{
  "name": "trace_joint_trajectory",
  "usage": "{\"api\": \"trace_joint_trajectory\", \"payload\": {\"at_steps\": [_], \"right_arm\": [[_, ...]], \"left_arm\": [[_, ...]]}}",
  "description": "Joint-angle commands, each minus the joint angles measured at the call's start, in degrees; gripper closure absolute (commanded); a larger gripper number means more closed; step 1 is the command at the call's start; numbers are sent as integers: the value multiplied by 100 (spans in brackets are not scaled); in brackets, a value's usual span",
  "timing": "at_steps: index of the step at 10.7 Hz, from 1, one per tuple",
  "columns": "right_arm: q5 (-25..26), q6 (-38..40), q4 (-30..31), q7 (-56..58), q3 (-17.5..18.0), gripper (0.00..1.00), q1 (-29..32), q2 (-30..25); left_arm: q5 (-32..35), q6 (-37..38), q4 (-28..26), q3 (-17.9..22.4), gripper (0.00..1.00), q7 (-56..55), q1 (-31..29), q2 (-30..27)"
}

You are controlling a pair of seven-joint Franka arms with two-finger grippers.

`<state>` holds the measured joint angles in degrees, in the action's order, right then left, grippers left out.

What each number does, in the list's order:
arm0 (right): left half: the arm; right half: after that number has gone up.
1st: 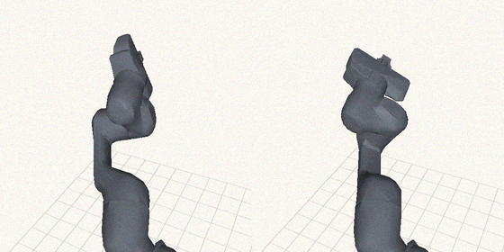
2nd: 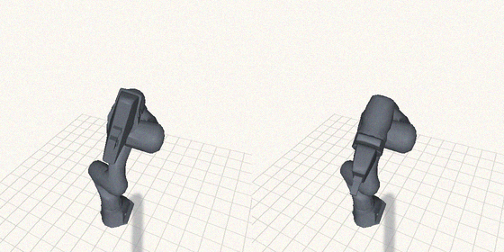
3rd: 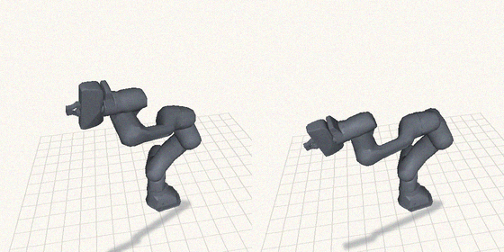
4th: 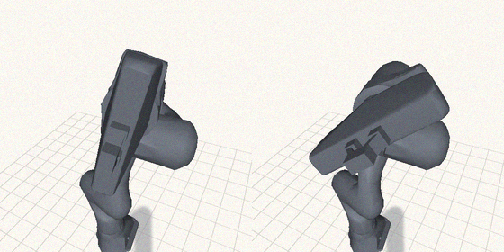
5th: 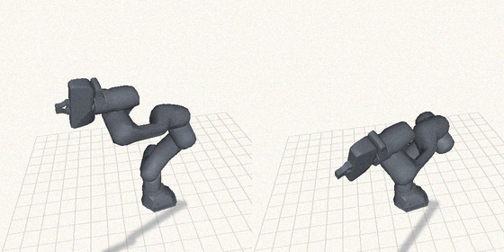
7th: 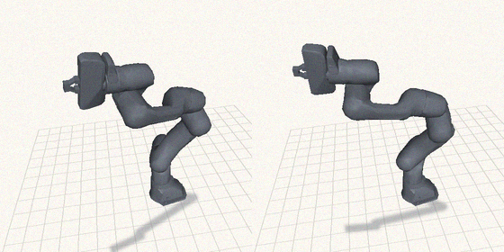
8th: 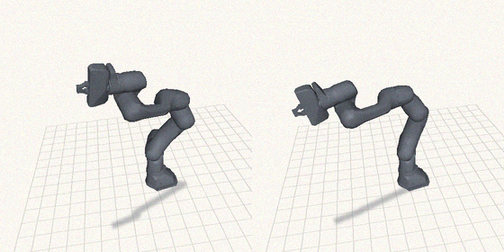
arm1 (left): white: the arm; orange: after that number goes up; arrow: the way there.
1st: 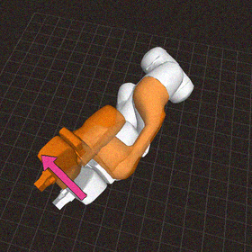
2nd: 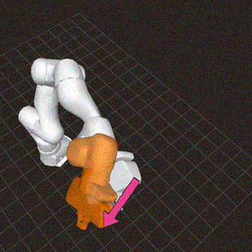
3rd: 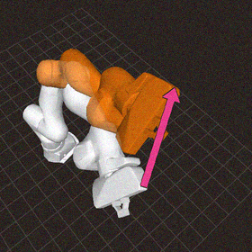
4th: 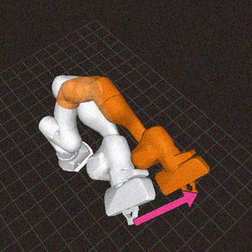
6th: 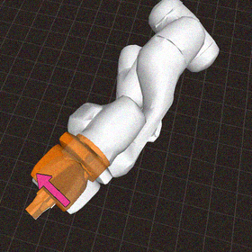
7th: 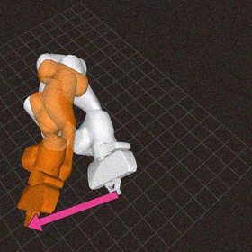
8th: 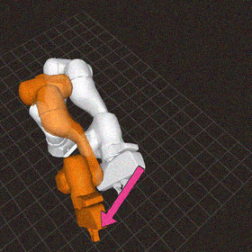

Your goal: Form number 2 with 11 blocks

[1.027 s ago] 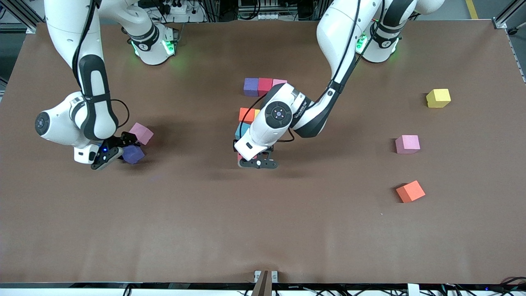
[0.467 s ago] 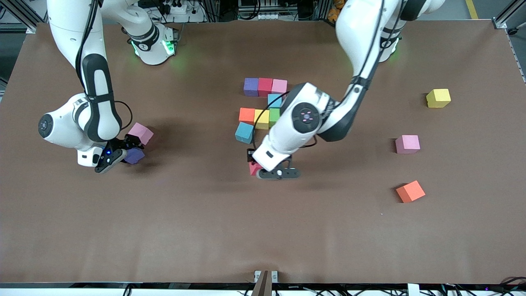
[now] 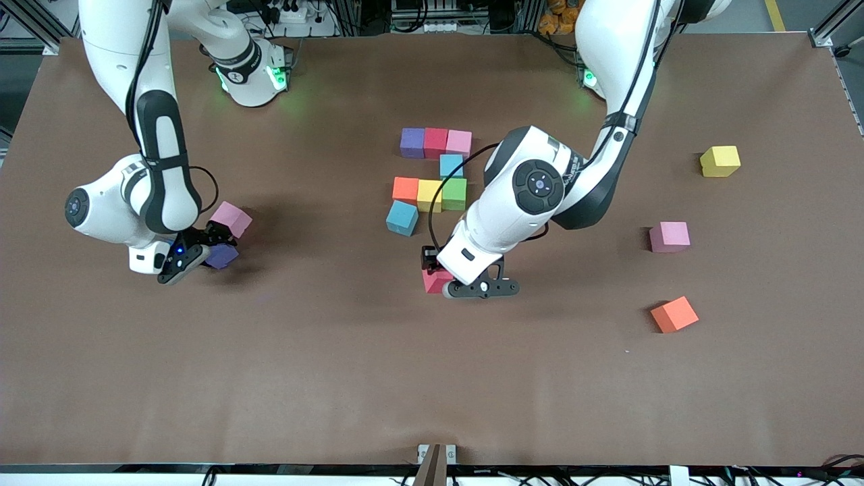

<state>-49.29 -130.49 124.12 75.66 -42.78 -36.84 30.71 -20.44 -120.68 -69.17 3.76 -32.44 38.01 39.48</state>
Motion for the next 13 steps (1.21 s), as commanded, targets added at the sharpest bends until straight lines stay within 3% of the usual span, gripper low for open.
{"api": "trace_joint_trajectory", "payload": {"at_steps": [1,3,4,8,11,13], "right_arm": [[-292,-3,-63,335,68,18,125,110],[-292,-3,-72,371,68,64,125,110],[-292,15,-81,371,68,75,107,101],[-240,418,-781,301,59,80,-182,13],[-204,481,-1494,204,103,80,-884,83],[-195,481,-1767,-556,226,80,-1464,136]], "left_arm": [[5,263,-150,-43,45,62,-232,-387],[23,570,-150,-51,44,97,-416,-563],[-3,642,-150,-60,44,210,-521,-659],[-4,1247,-150,-60,44,736,-1030,-1011],[75,1993,-150,-34,44,1458,-1558,-1284],[119,2425,-150,-7,44,1486,-1743,-1389]]}}
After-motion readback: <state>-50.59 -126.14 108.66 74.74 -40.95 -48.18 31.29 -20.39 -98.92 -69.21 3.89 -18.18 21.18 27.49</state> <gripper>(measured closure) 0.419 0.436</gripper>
